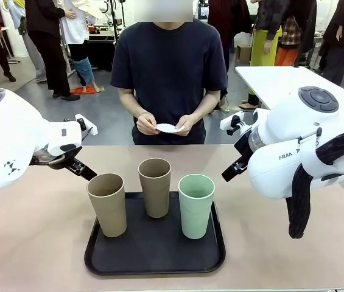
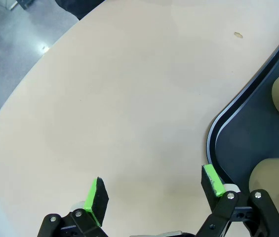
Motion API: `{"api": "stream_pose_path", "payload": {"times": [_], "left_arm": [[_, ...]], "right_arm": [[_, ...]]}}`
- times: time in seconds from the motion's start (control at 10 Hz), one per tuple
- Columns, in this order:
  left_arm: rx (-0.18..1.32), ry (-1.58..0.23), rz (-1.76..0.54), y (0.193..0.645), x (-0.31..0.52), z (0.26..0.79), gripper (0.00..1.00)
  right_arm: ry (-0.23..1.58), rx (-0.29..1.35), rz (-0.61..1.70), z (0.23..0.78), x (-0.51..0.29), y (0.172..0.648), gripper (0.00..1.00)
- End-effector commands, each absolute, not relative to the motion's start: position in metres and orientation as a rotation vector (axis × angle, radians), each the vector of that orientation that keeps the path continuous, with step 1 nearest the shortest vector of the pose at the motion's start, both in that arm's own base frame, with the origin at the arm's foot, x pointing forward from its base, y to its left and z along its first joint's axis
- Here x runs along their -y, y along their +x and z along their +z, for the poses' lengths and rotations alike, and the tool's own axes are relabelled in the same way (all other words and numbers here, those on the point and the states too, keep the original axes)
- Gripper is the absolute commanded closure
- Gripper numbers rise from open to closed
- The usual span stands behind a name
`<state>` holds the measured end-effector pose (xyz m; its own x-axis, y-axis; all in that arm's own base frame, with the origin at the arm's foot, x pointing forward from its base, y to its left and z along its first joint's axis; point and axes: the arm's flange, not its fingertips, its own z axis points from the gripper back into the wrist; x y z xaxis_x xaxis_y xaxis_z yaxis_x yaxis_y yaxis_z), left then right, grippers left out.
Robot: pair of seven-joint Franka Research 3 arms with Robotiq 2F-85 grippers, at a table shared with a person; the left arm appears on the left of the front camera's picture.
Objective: Place coasters on the table and set cups on them.
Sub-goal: Pick up one Reusable plastic cup and place it on a coaster set by the human.
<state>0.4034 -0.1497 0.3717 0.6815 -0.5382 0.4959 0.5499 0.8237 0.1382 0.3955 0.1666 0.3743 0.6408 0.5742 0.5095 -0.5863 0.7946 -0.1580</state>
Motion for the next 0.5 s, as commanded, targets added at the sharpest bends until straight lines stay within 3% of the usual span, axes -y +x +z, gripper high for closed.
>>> {"api": "stream_pose_path", "payload": {"times": [0.0, 0.4], "left_arm": [[0.549, -0.023, -0.61, 0.403, 0.15, 0.372, 0.0], [0.506, 0.005, -0.648, 0.388, 0.131, 0.475, 0.0]], "right_arm": [[0.022, 0.573, 0.662, 0.374, -0.167, 0.395, 0.0], [0.001, 0.554, 0.608, 0.479, -0.149, 0.378, 0.0]]}}
